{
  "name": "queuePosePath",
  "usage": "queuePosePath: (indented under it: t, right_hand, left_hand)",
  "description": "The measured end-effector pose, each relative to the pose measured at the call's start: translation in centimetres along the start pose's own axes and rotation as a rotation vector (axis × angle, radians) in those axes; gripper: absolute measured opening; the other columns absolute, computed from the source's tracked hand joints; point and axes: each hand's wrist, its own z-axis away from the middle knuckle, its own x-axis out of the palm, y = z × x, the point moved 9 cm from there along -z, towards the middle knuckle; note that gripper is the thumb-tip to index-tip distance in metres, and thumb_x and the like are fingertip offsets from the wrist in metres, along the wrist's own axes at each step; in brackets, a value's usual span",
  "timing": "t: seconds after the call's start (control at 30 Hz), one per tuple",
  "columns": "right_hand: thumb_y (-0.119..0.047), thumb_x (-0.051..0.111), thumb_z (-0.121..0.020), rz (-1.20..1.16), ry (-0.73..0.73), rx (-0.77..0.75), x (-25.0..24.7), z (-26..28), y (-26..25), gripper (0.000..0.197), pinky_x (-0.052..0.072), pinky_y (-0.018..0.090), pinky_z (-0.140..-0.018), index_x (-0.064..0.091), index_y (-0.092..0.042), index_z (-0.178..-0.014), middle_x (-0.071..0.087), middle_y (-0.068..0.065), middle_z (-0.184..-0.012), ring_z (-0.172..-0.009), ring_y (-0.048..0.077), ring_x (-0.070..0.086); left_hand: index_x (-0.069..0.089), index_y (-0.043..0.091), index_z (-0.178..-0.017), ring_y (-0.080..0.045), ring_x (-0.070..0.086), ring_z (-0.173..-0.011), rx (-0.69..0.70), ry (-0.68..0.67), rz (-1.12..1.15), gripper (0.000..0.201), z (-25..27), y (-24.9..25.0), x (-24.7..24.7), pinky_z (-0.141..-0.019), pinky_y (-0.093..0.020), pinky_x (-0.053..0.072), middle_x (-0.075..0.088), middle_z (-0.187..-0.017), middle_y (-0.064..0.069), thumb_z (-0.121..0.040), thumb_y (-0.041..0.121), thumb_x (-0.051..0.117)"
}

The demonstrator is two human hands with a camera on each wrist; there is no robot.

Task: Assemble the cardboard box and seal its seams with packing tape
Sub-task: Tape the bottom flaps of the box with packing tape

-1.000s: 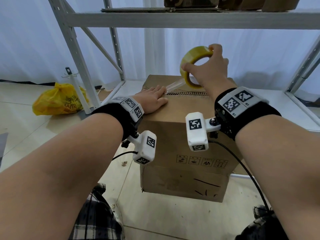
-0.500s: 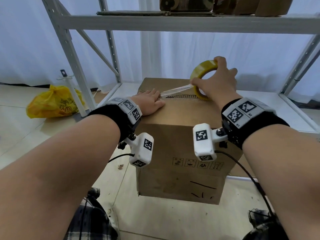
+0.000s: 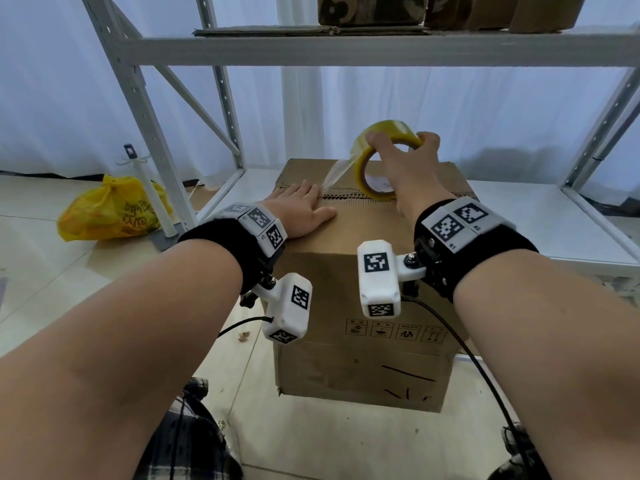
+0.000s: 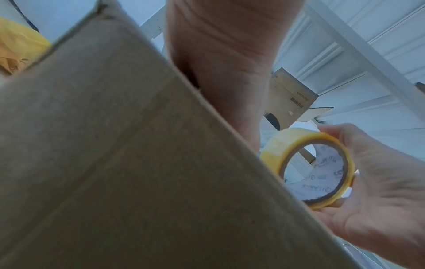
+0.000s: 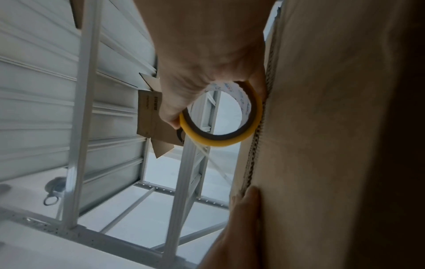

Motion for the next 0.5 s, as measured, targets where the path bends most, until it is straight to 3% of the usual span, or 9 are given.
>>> queuePosePath:
  t: [0.1,0.2,0.33,0.4,0.5]
  right_hand:
    - [-0.06,0.062,-0.076,0.247,0.003,-0.034,-1.0,-0.6,-0.1,0.081,0.044,0.037,-0.084,0.028,-0.019,-0.138,0.045,0.008,-0.129,-0.111,0.027,0.051]
    - [-0.07,0.056,-0.072,0.493,0.037,-0.108,-2.1,-1.3,-0.9,0.09,0.041,0.048,-0.098,0.032,-0.013,-0.136,0.038,0.012,-0.133,-0.12,0.034,0.045]
    - [-0.061,0.05,-0.085,0.619,-0.053,-0.197,-0.4,-0.8,-1.4,0.077,0.036,0.041,-0.093,0.019,-0.026,-0.147,0.032,0.014,-0.139,-0.122,0.037,0.043]
    - [-0.059,0.051,-0.086,0.7,-0.068,-0.28,0.7,-0.4,-2.1,0.072,0.036,0.043,-0.094,0.022,-0.032,-0.146,0.031,0.015,-0.136,-0.121,0.04,0.041]
    - [-0.056,0.053,-0.085,0.763,-0.083,-0.335,1.9,-0.2,-2.5,0.067,0.037,0.042,-0.091,0.028,-0.031,-0.142,0.032,0.015,-0.133,-0.121,0.038,0.038]
  left_hand:
    - [-0.001,0.017,-0.152,-0.019,-0.001,-0.147,0.005,-0.006,-0.006,0.073,0.1,0.1,0.0,-0.118,-0.039,-0.001,-0.005,-0.16,-0.003,-0.096,0.06,0.017]
    - [0.0,0.013,-0.152,-0.02,0.0,-0.147,-0.01,0.001,-0.052,0.077,-0.2,0.5,-0.2,-0.118,-0.038,-0.001,-0.002,-0.16,-0.006,-0.095,0.063,0.016]
    - [0.002,0.008,-0.152,-0.021,0.0,-0.147,0.017,0.019,-0.08,0.081,-0.8,2.9,-0.2,-0.117,-0.037,0.001,-0.001,-0.159,-0.01,-0.095,0.063,0.017]
    - [0.005,0.011,-0.152,-0.023,0.002,-0.147,0.097,0.023,-0.032,0.076,-1.0,4.3,0.1,-0.118,-0.04,0.004,0.002,-0.159,-0.01,-0.096,0.06,0.019]
    - [0.009,0.028,-0.152,-0.026,0.005,-0.146,0.179,0.018,0.009,0.066,-1.0,4.0,0.2,-0.118,-0.047,0.006,0.007,-0.159,-0.01,-0.095,0.062,0.016]
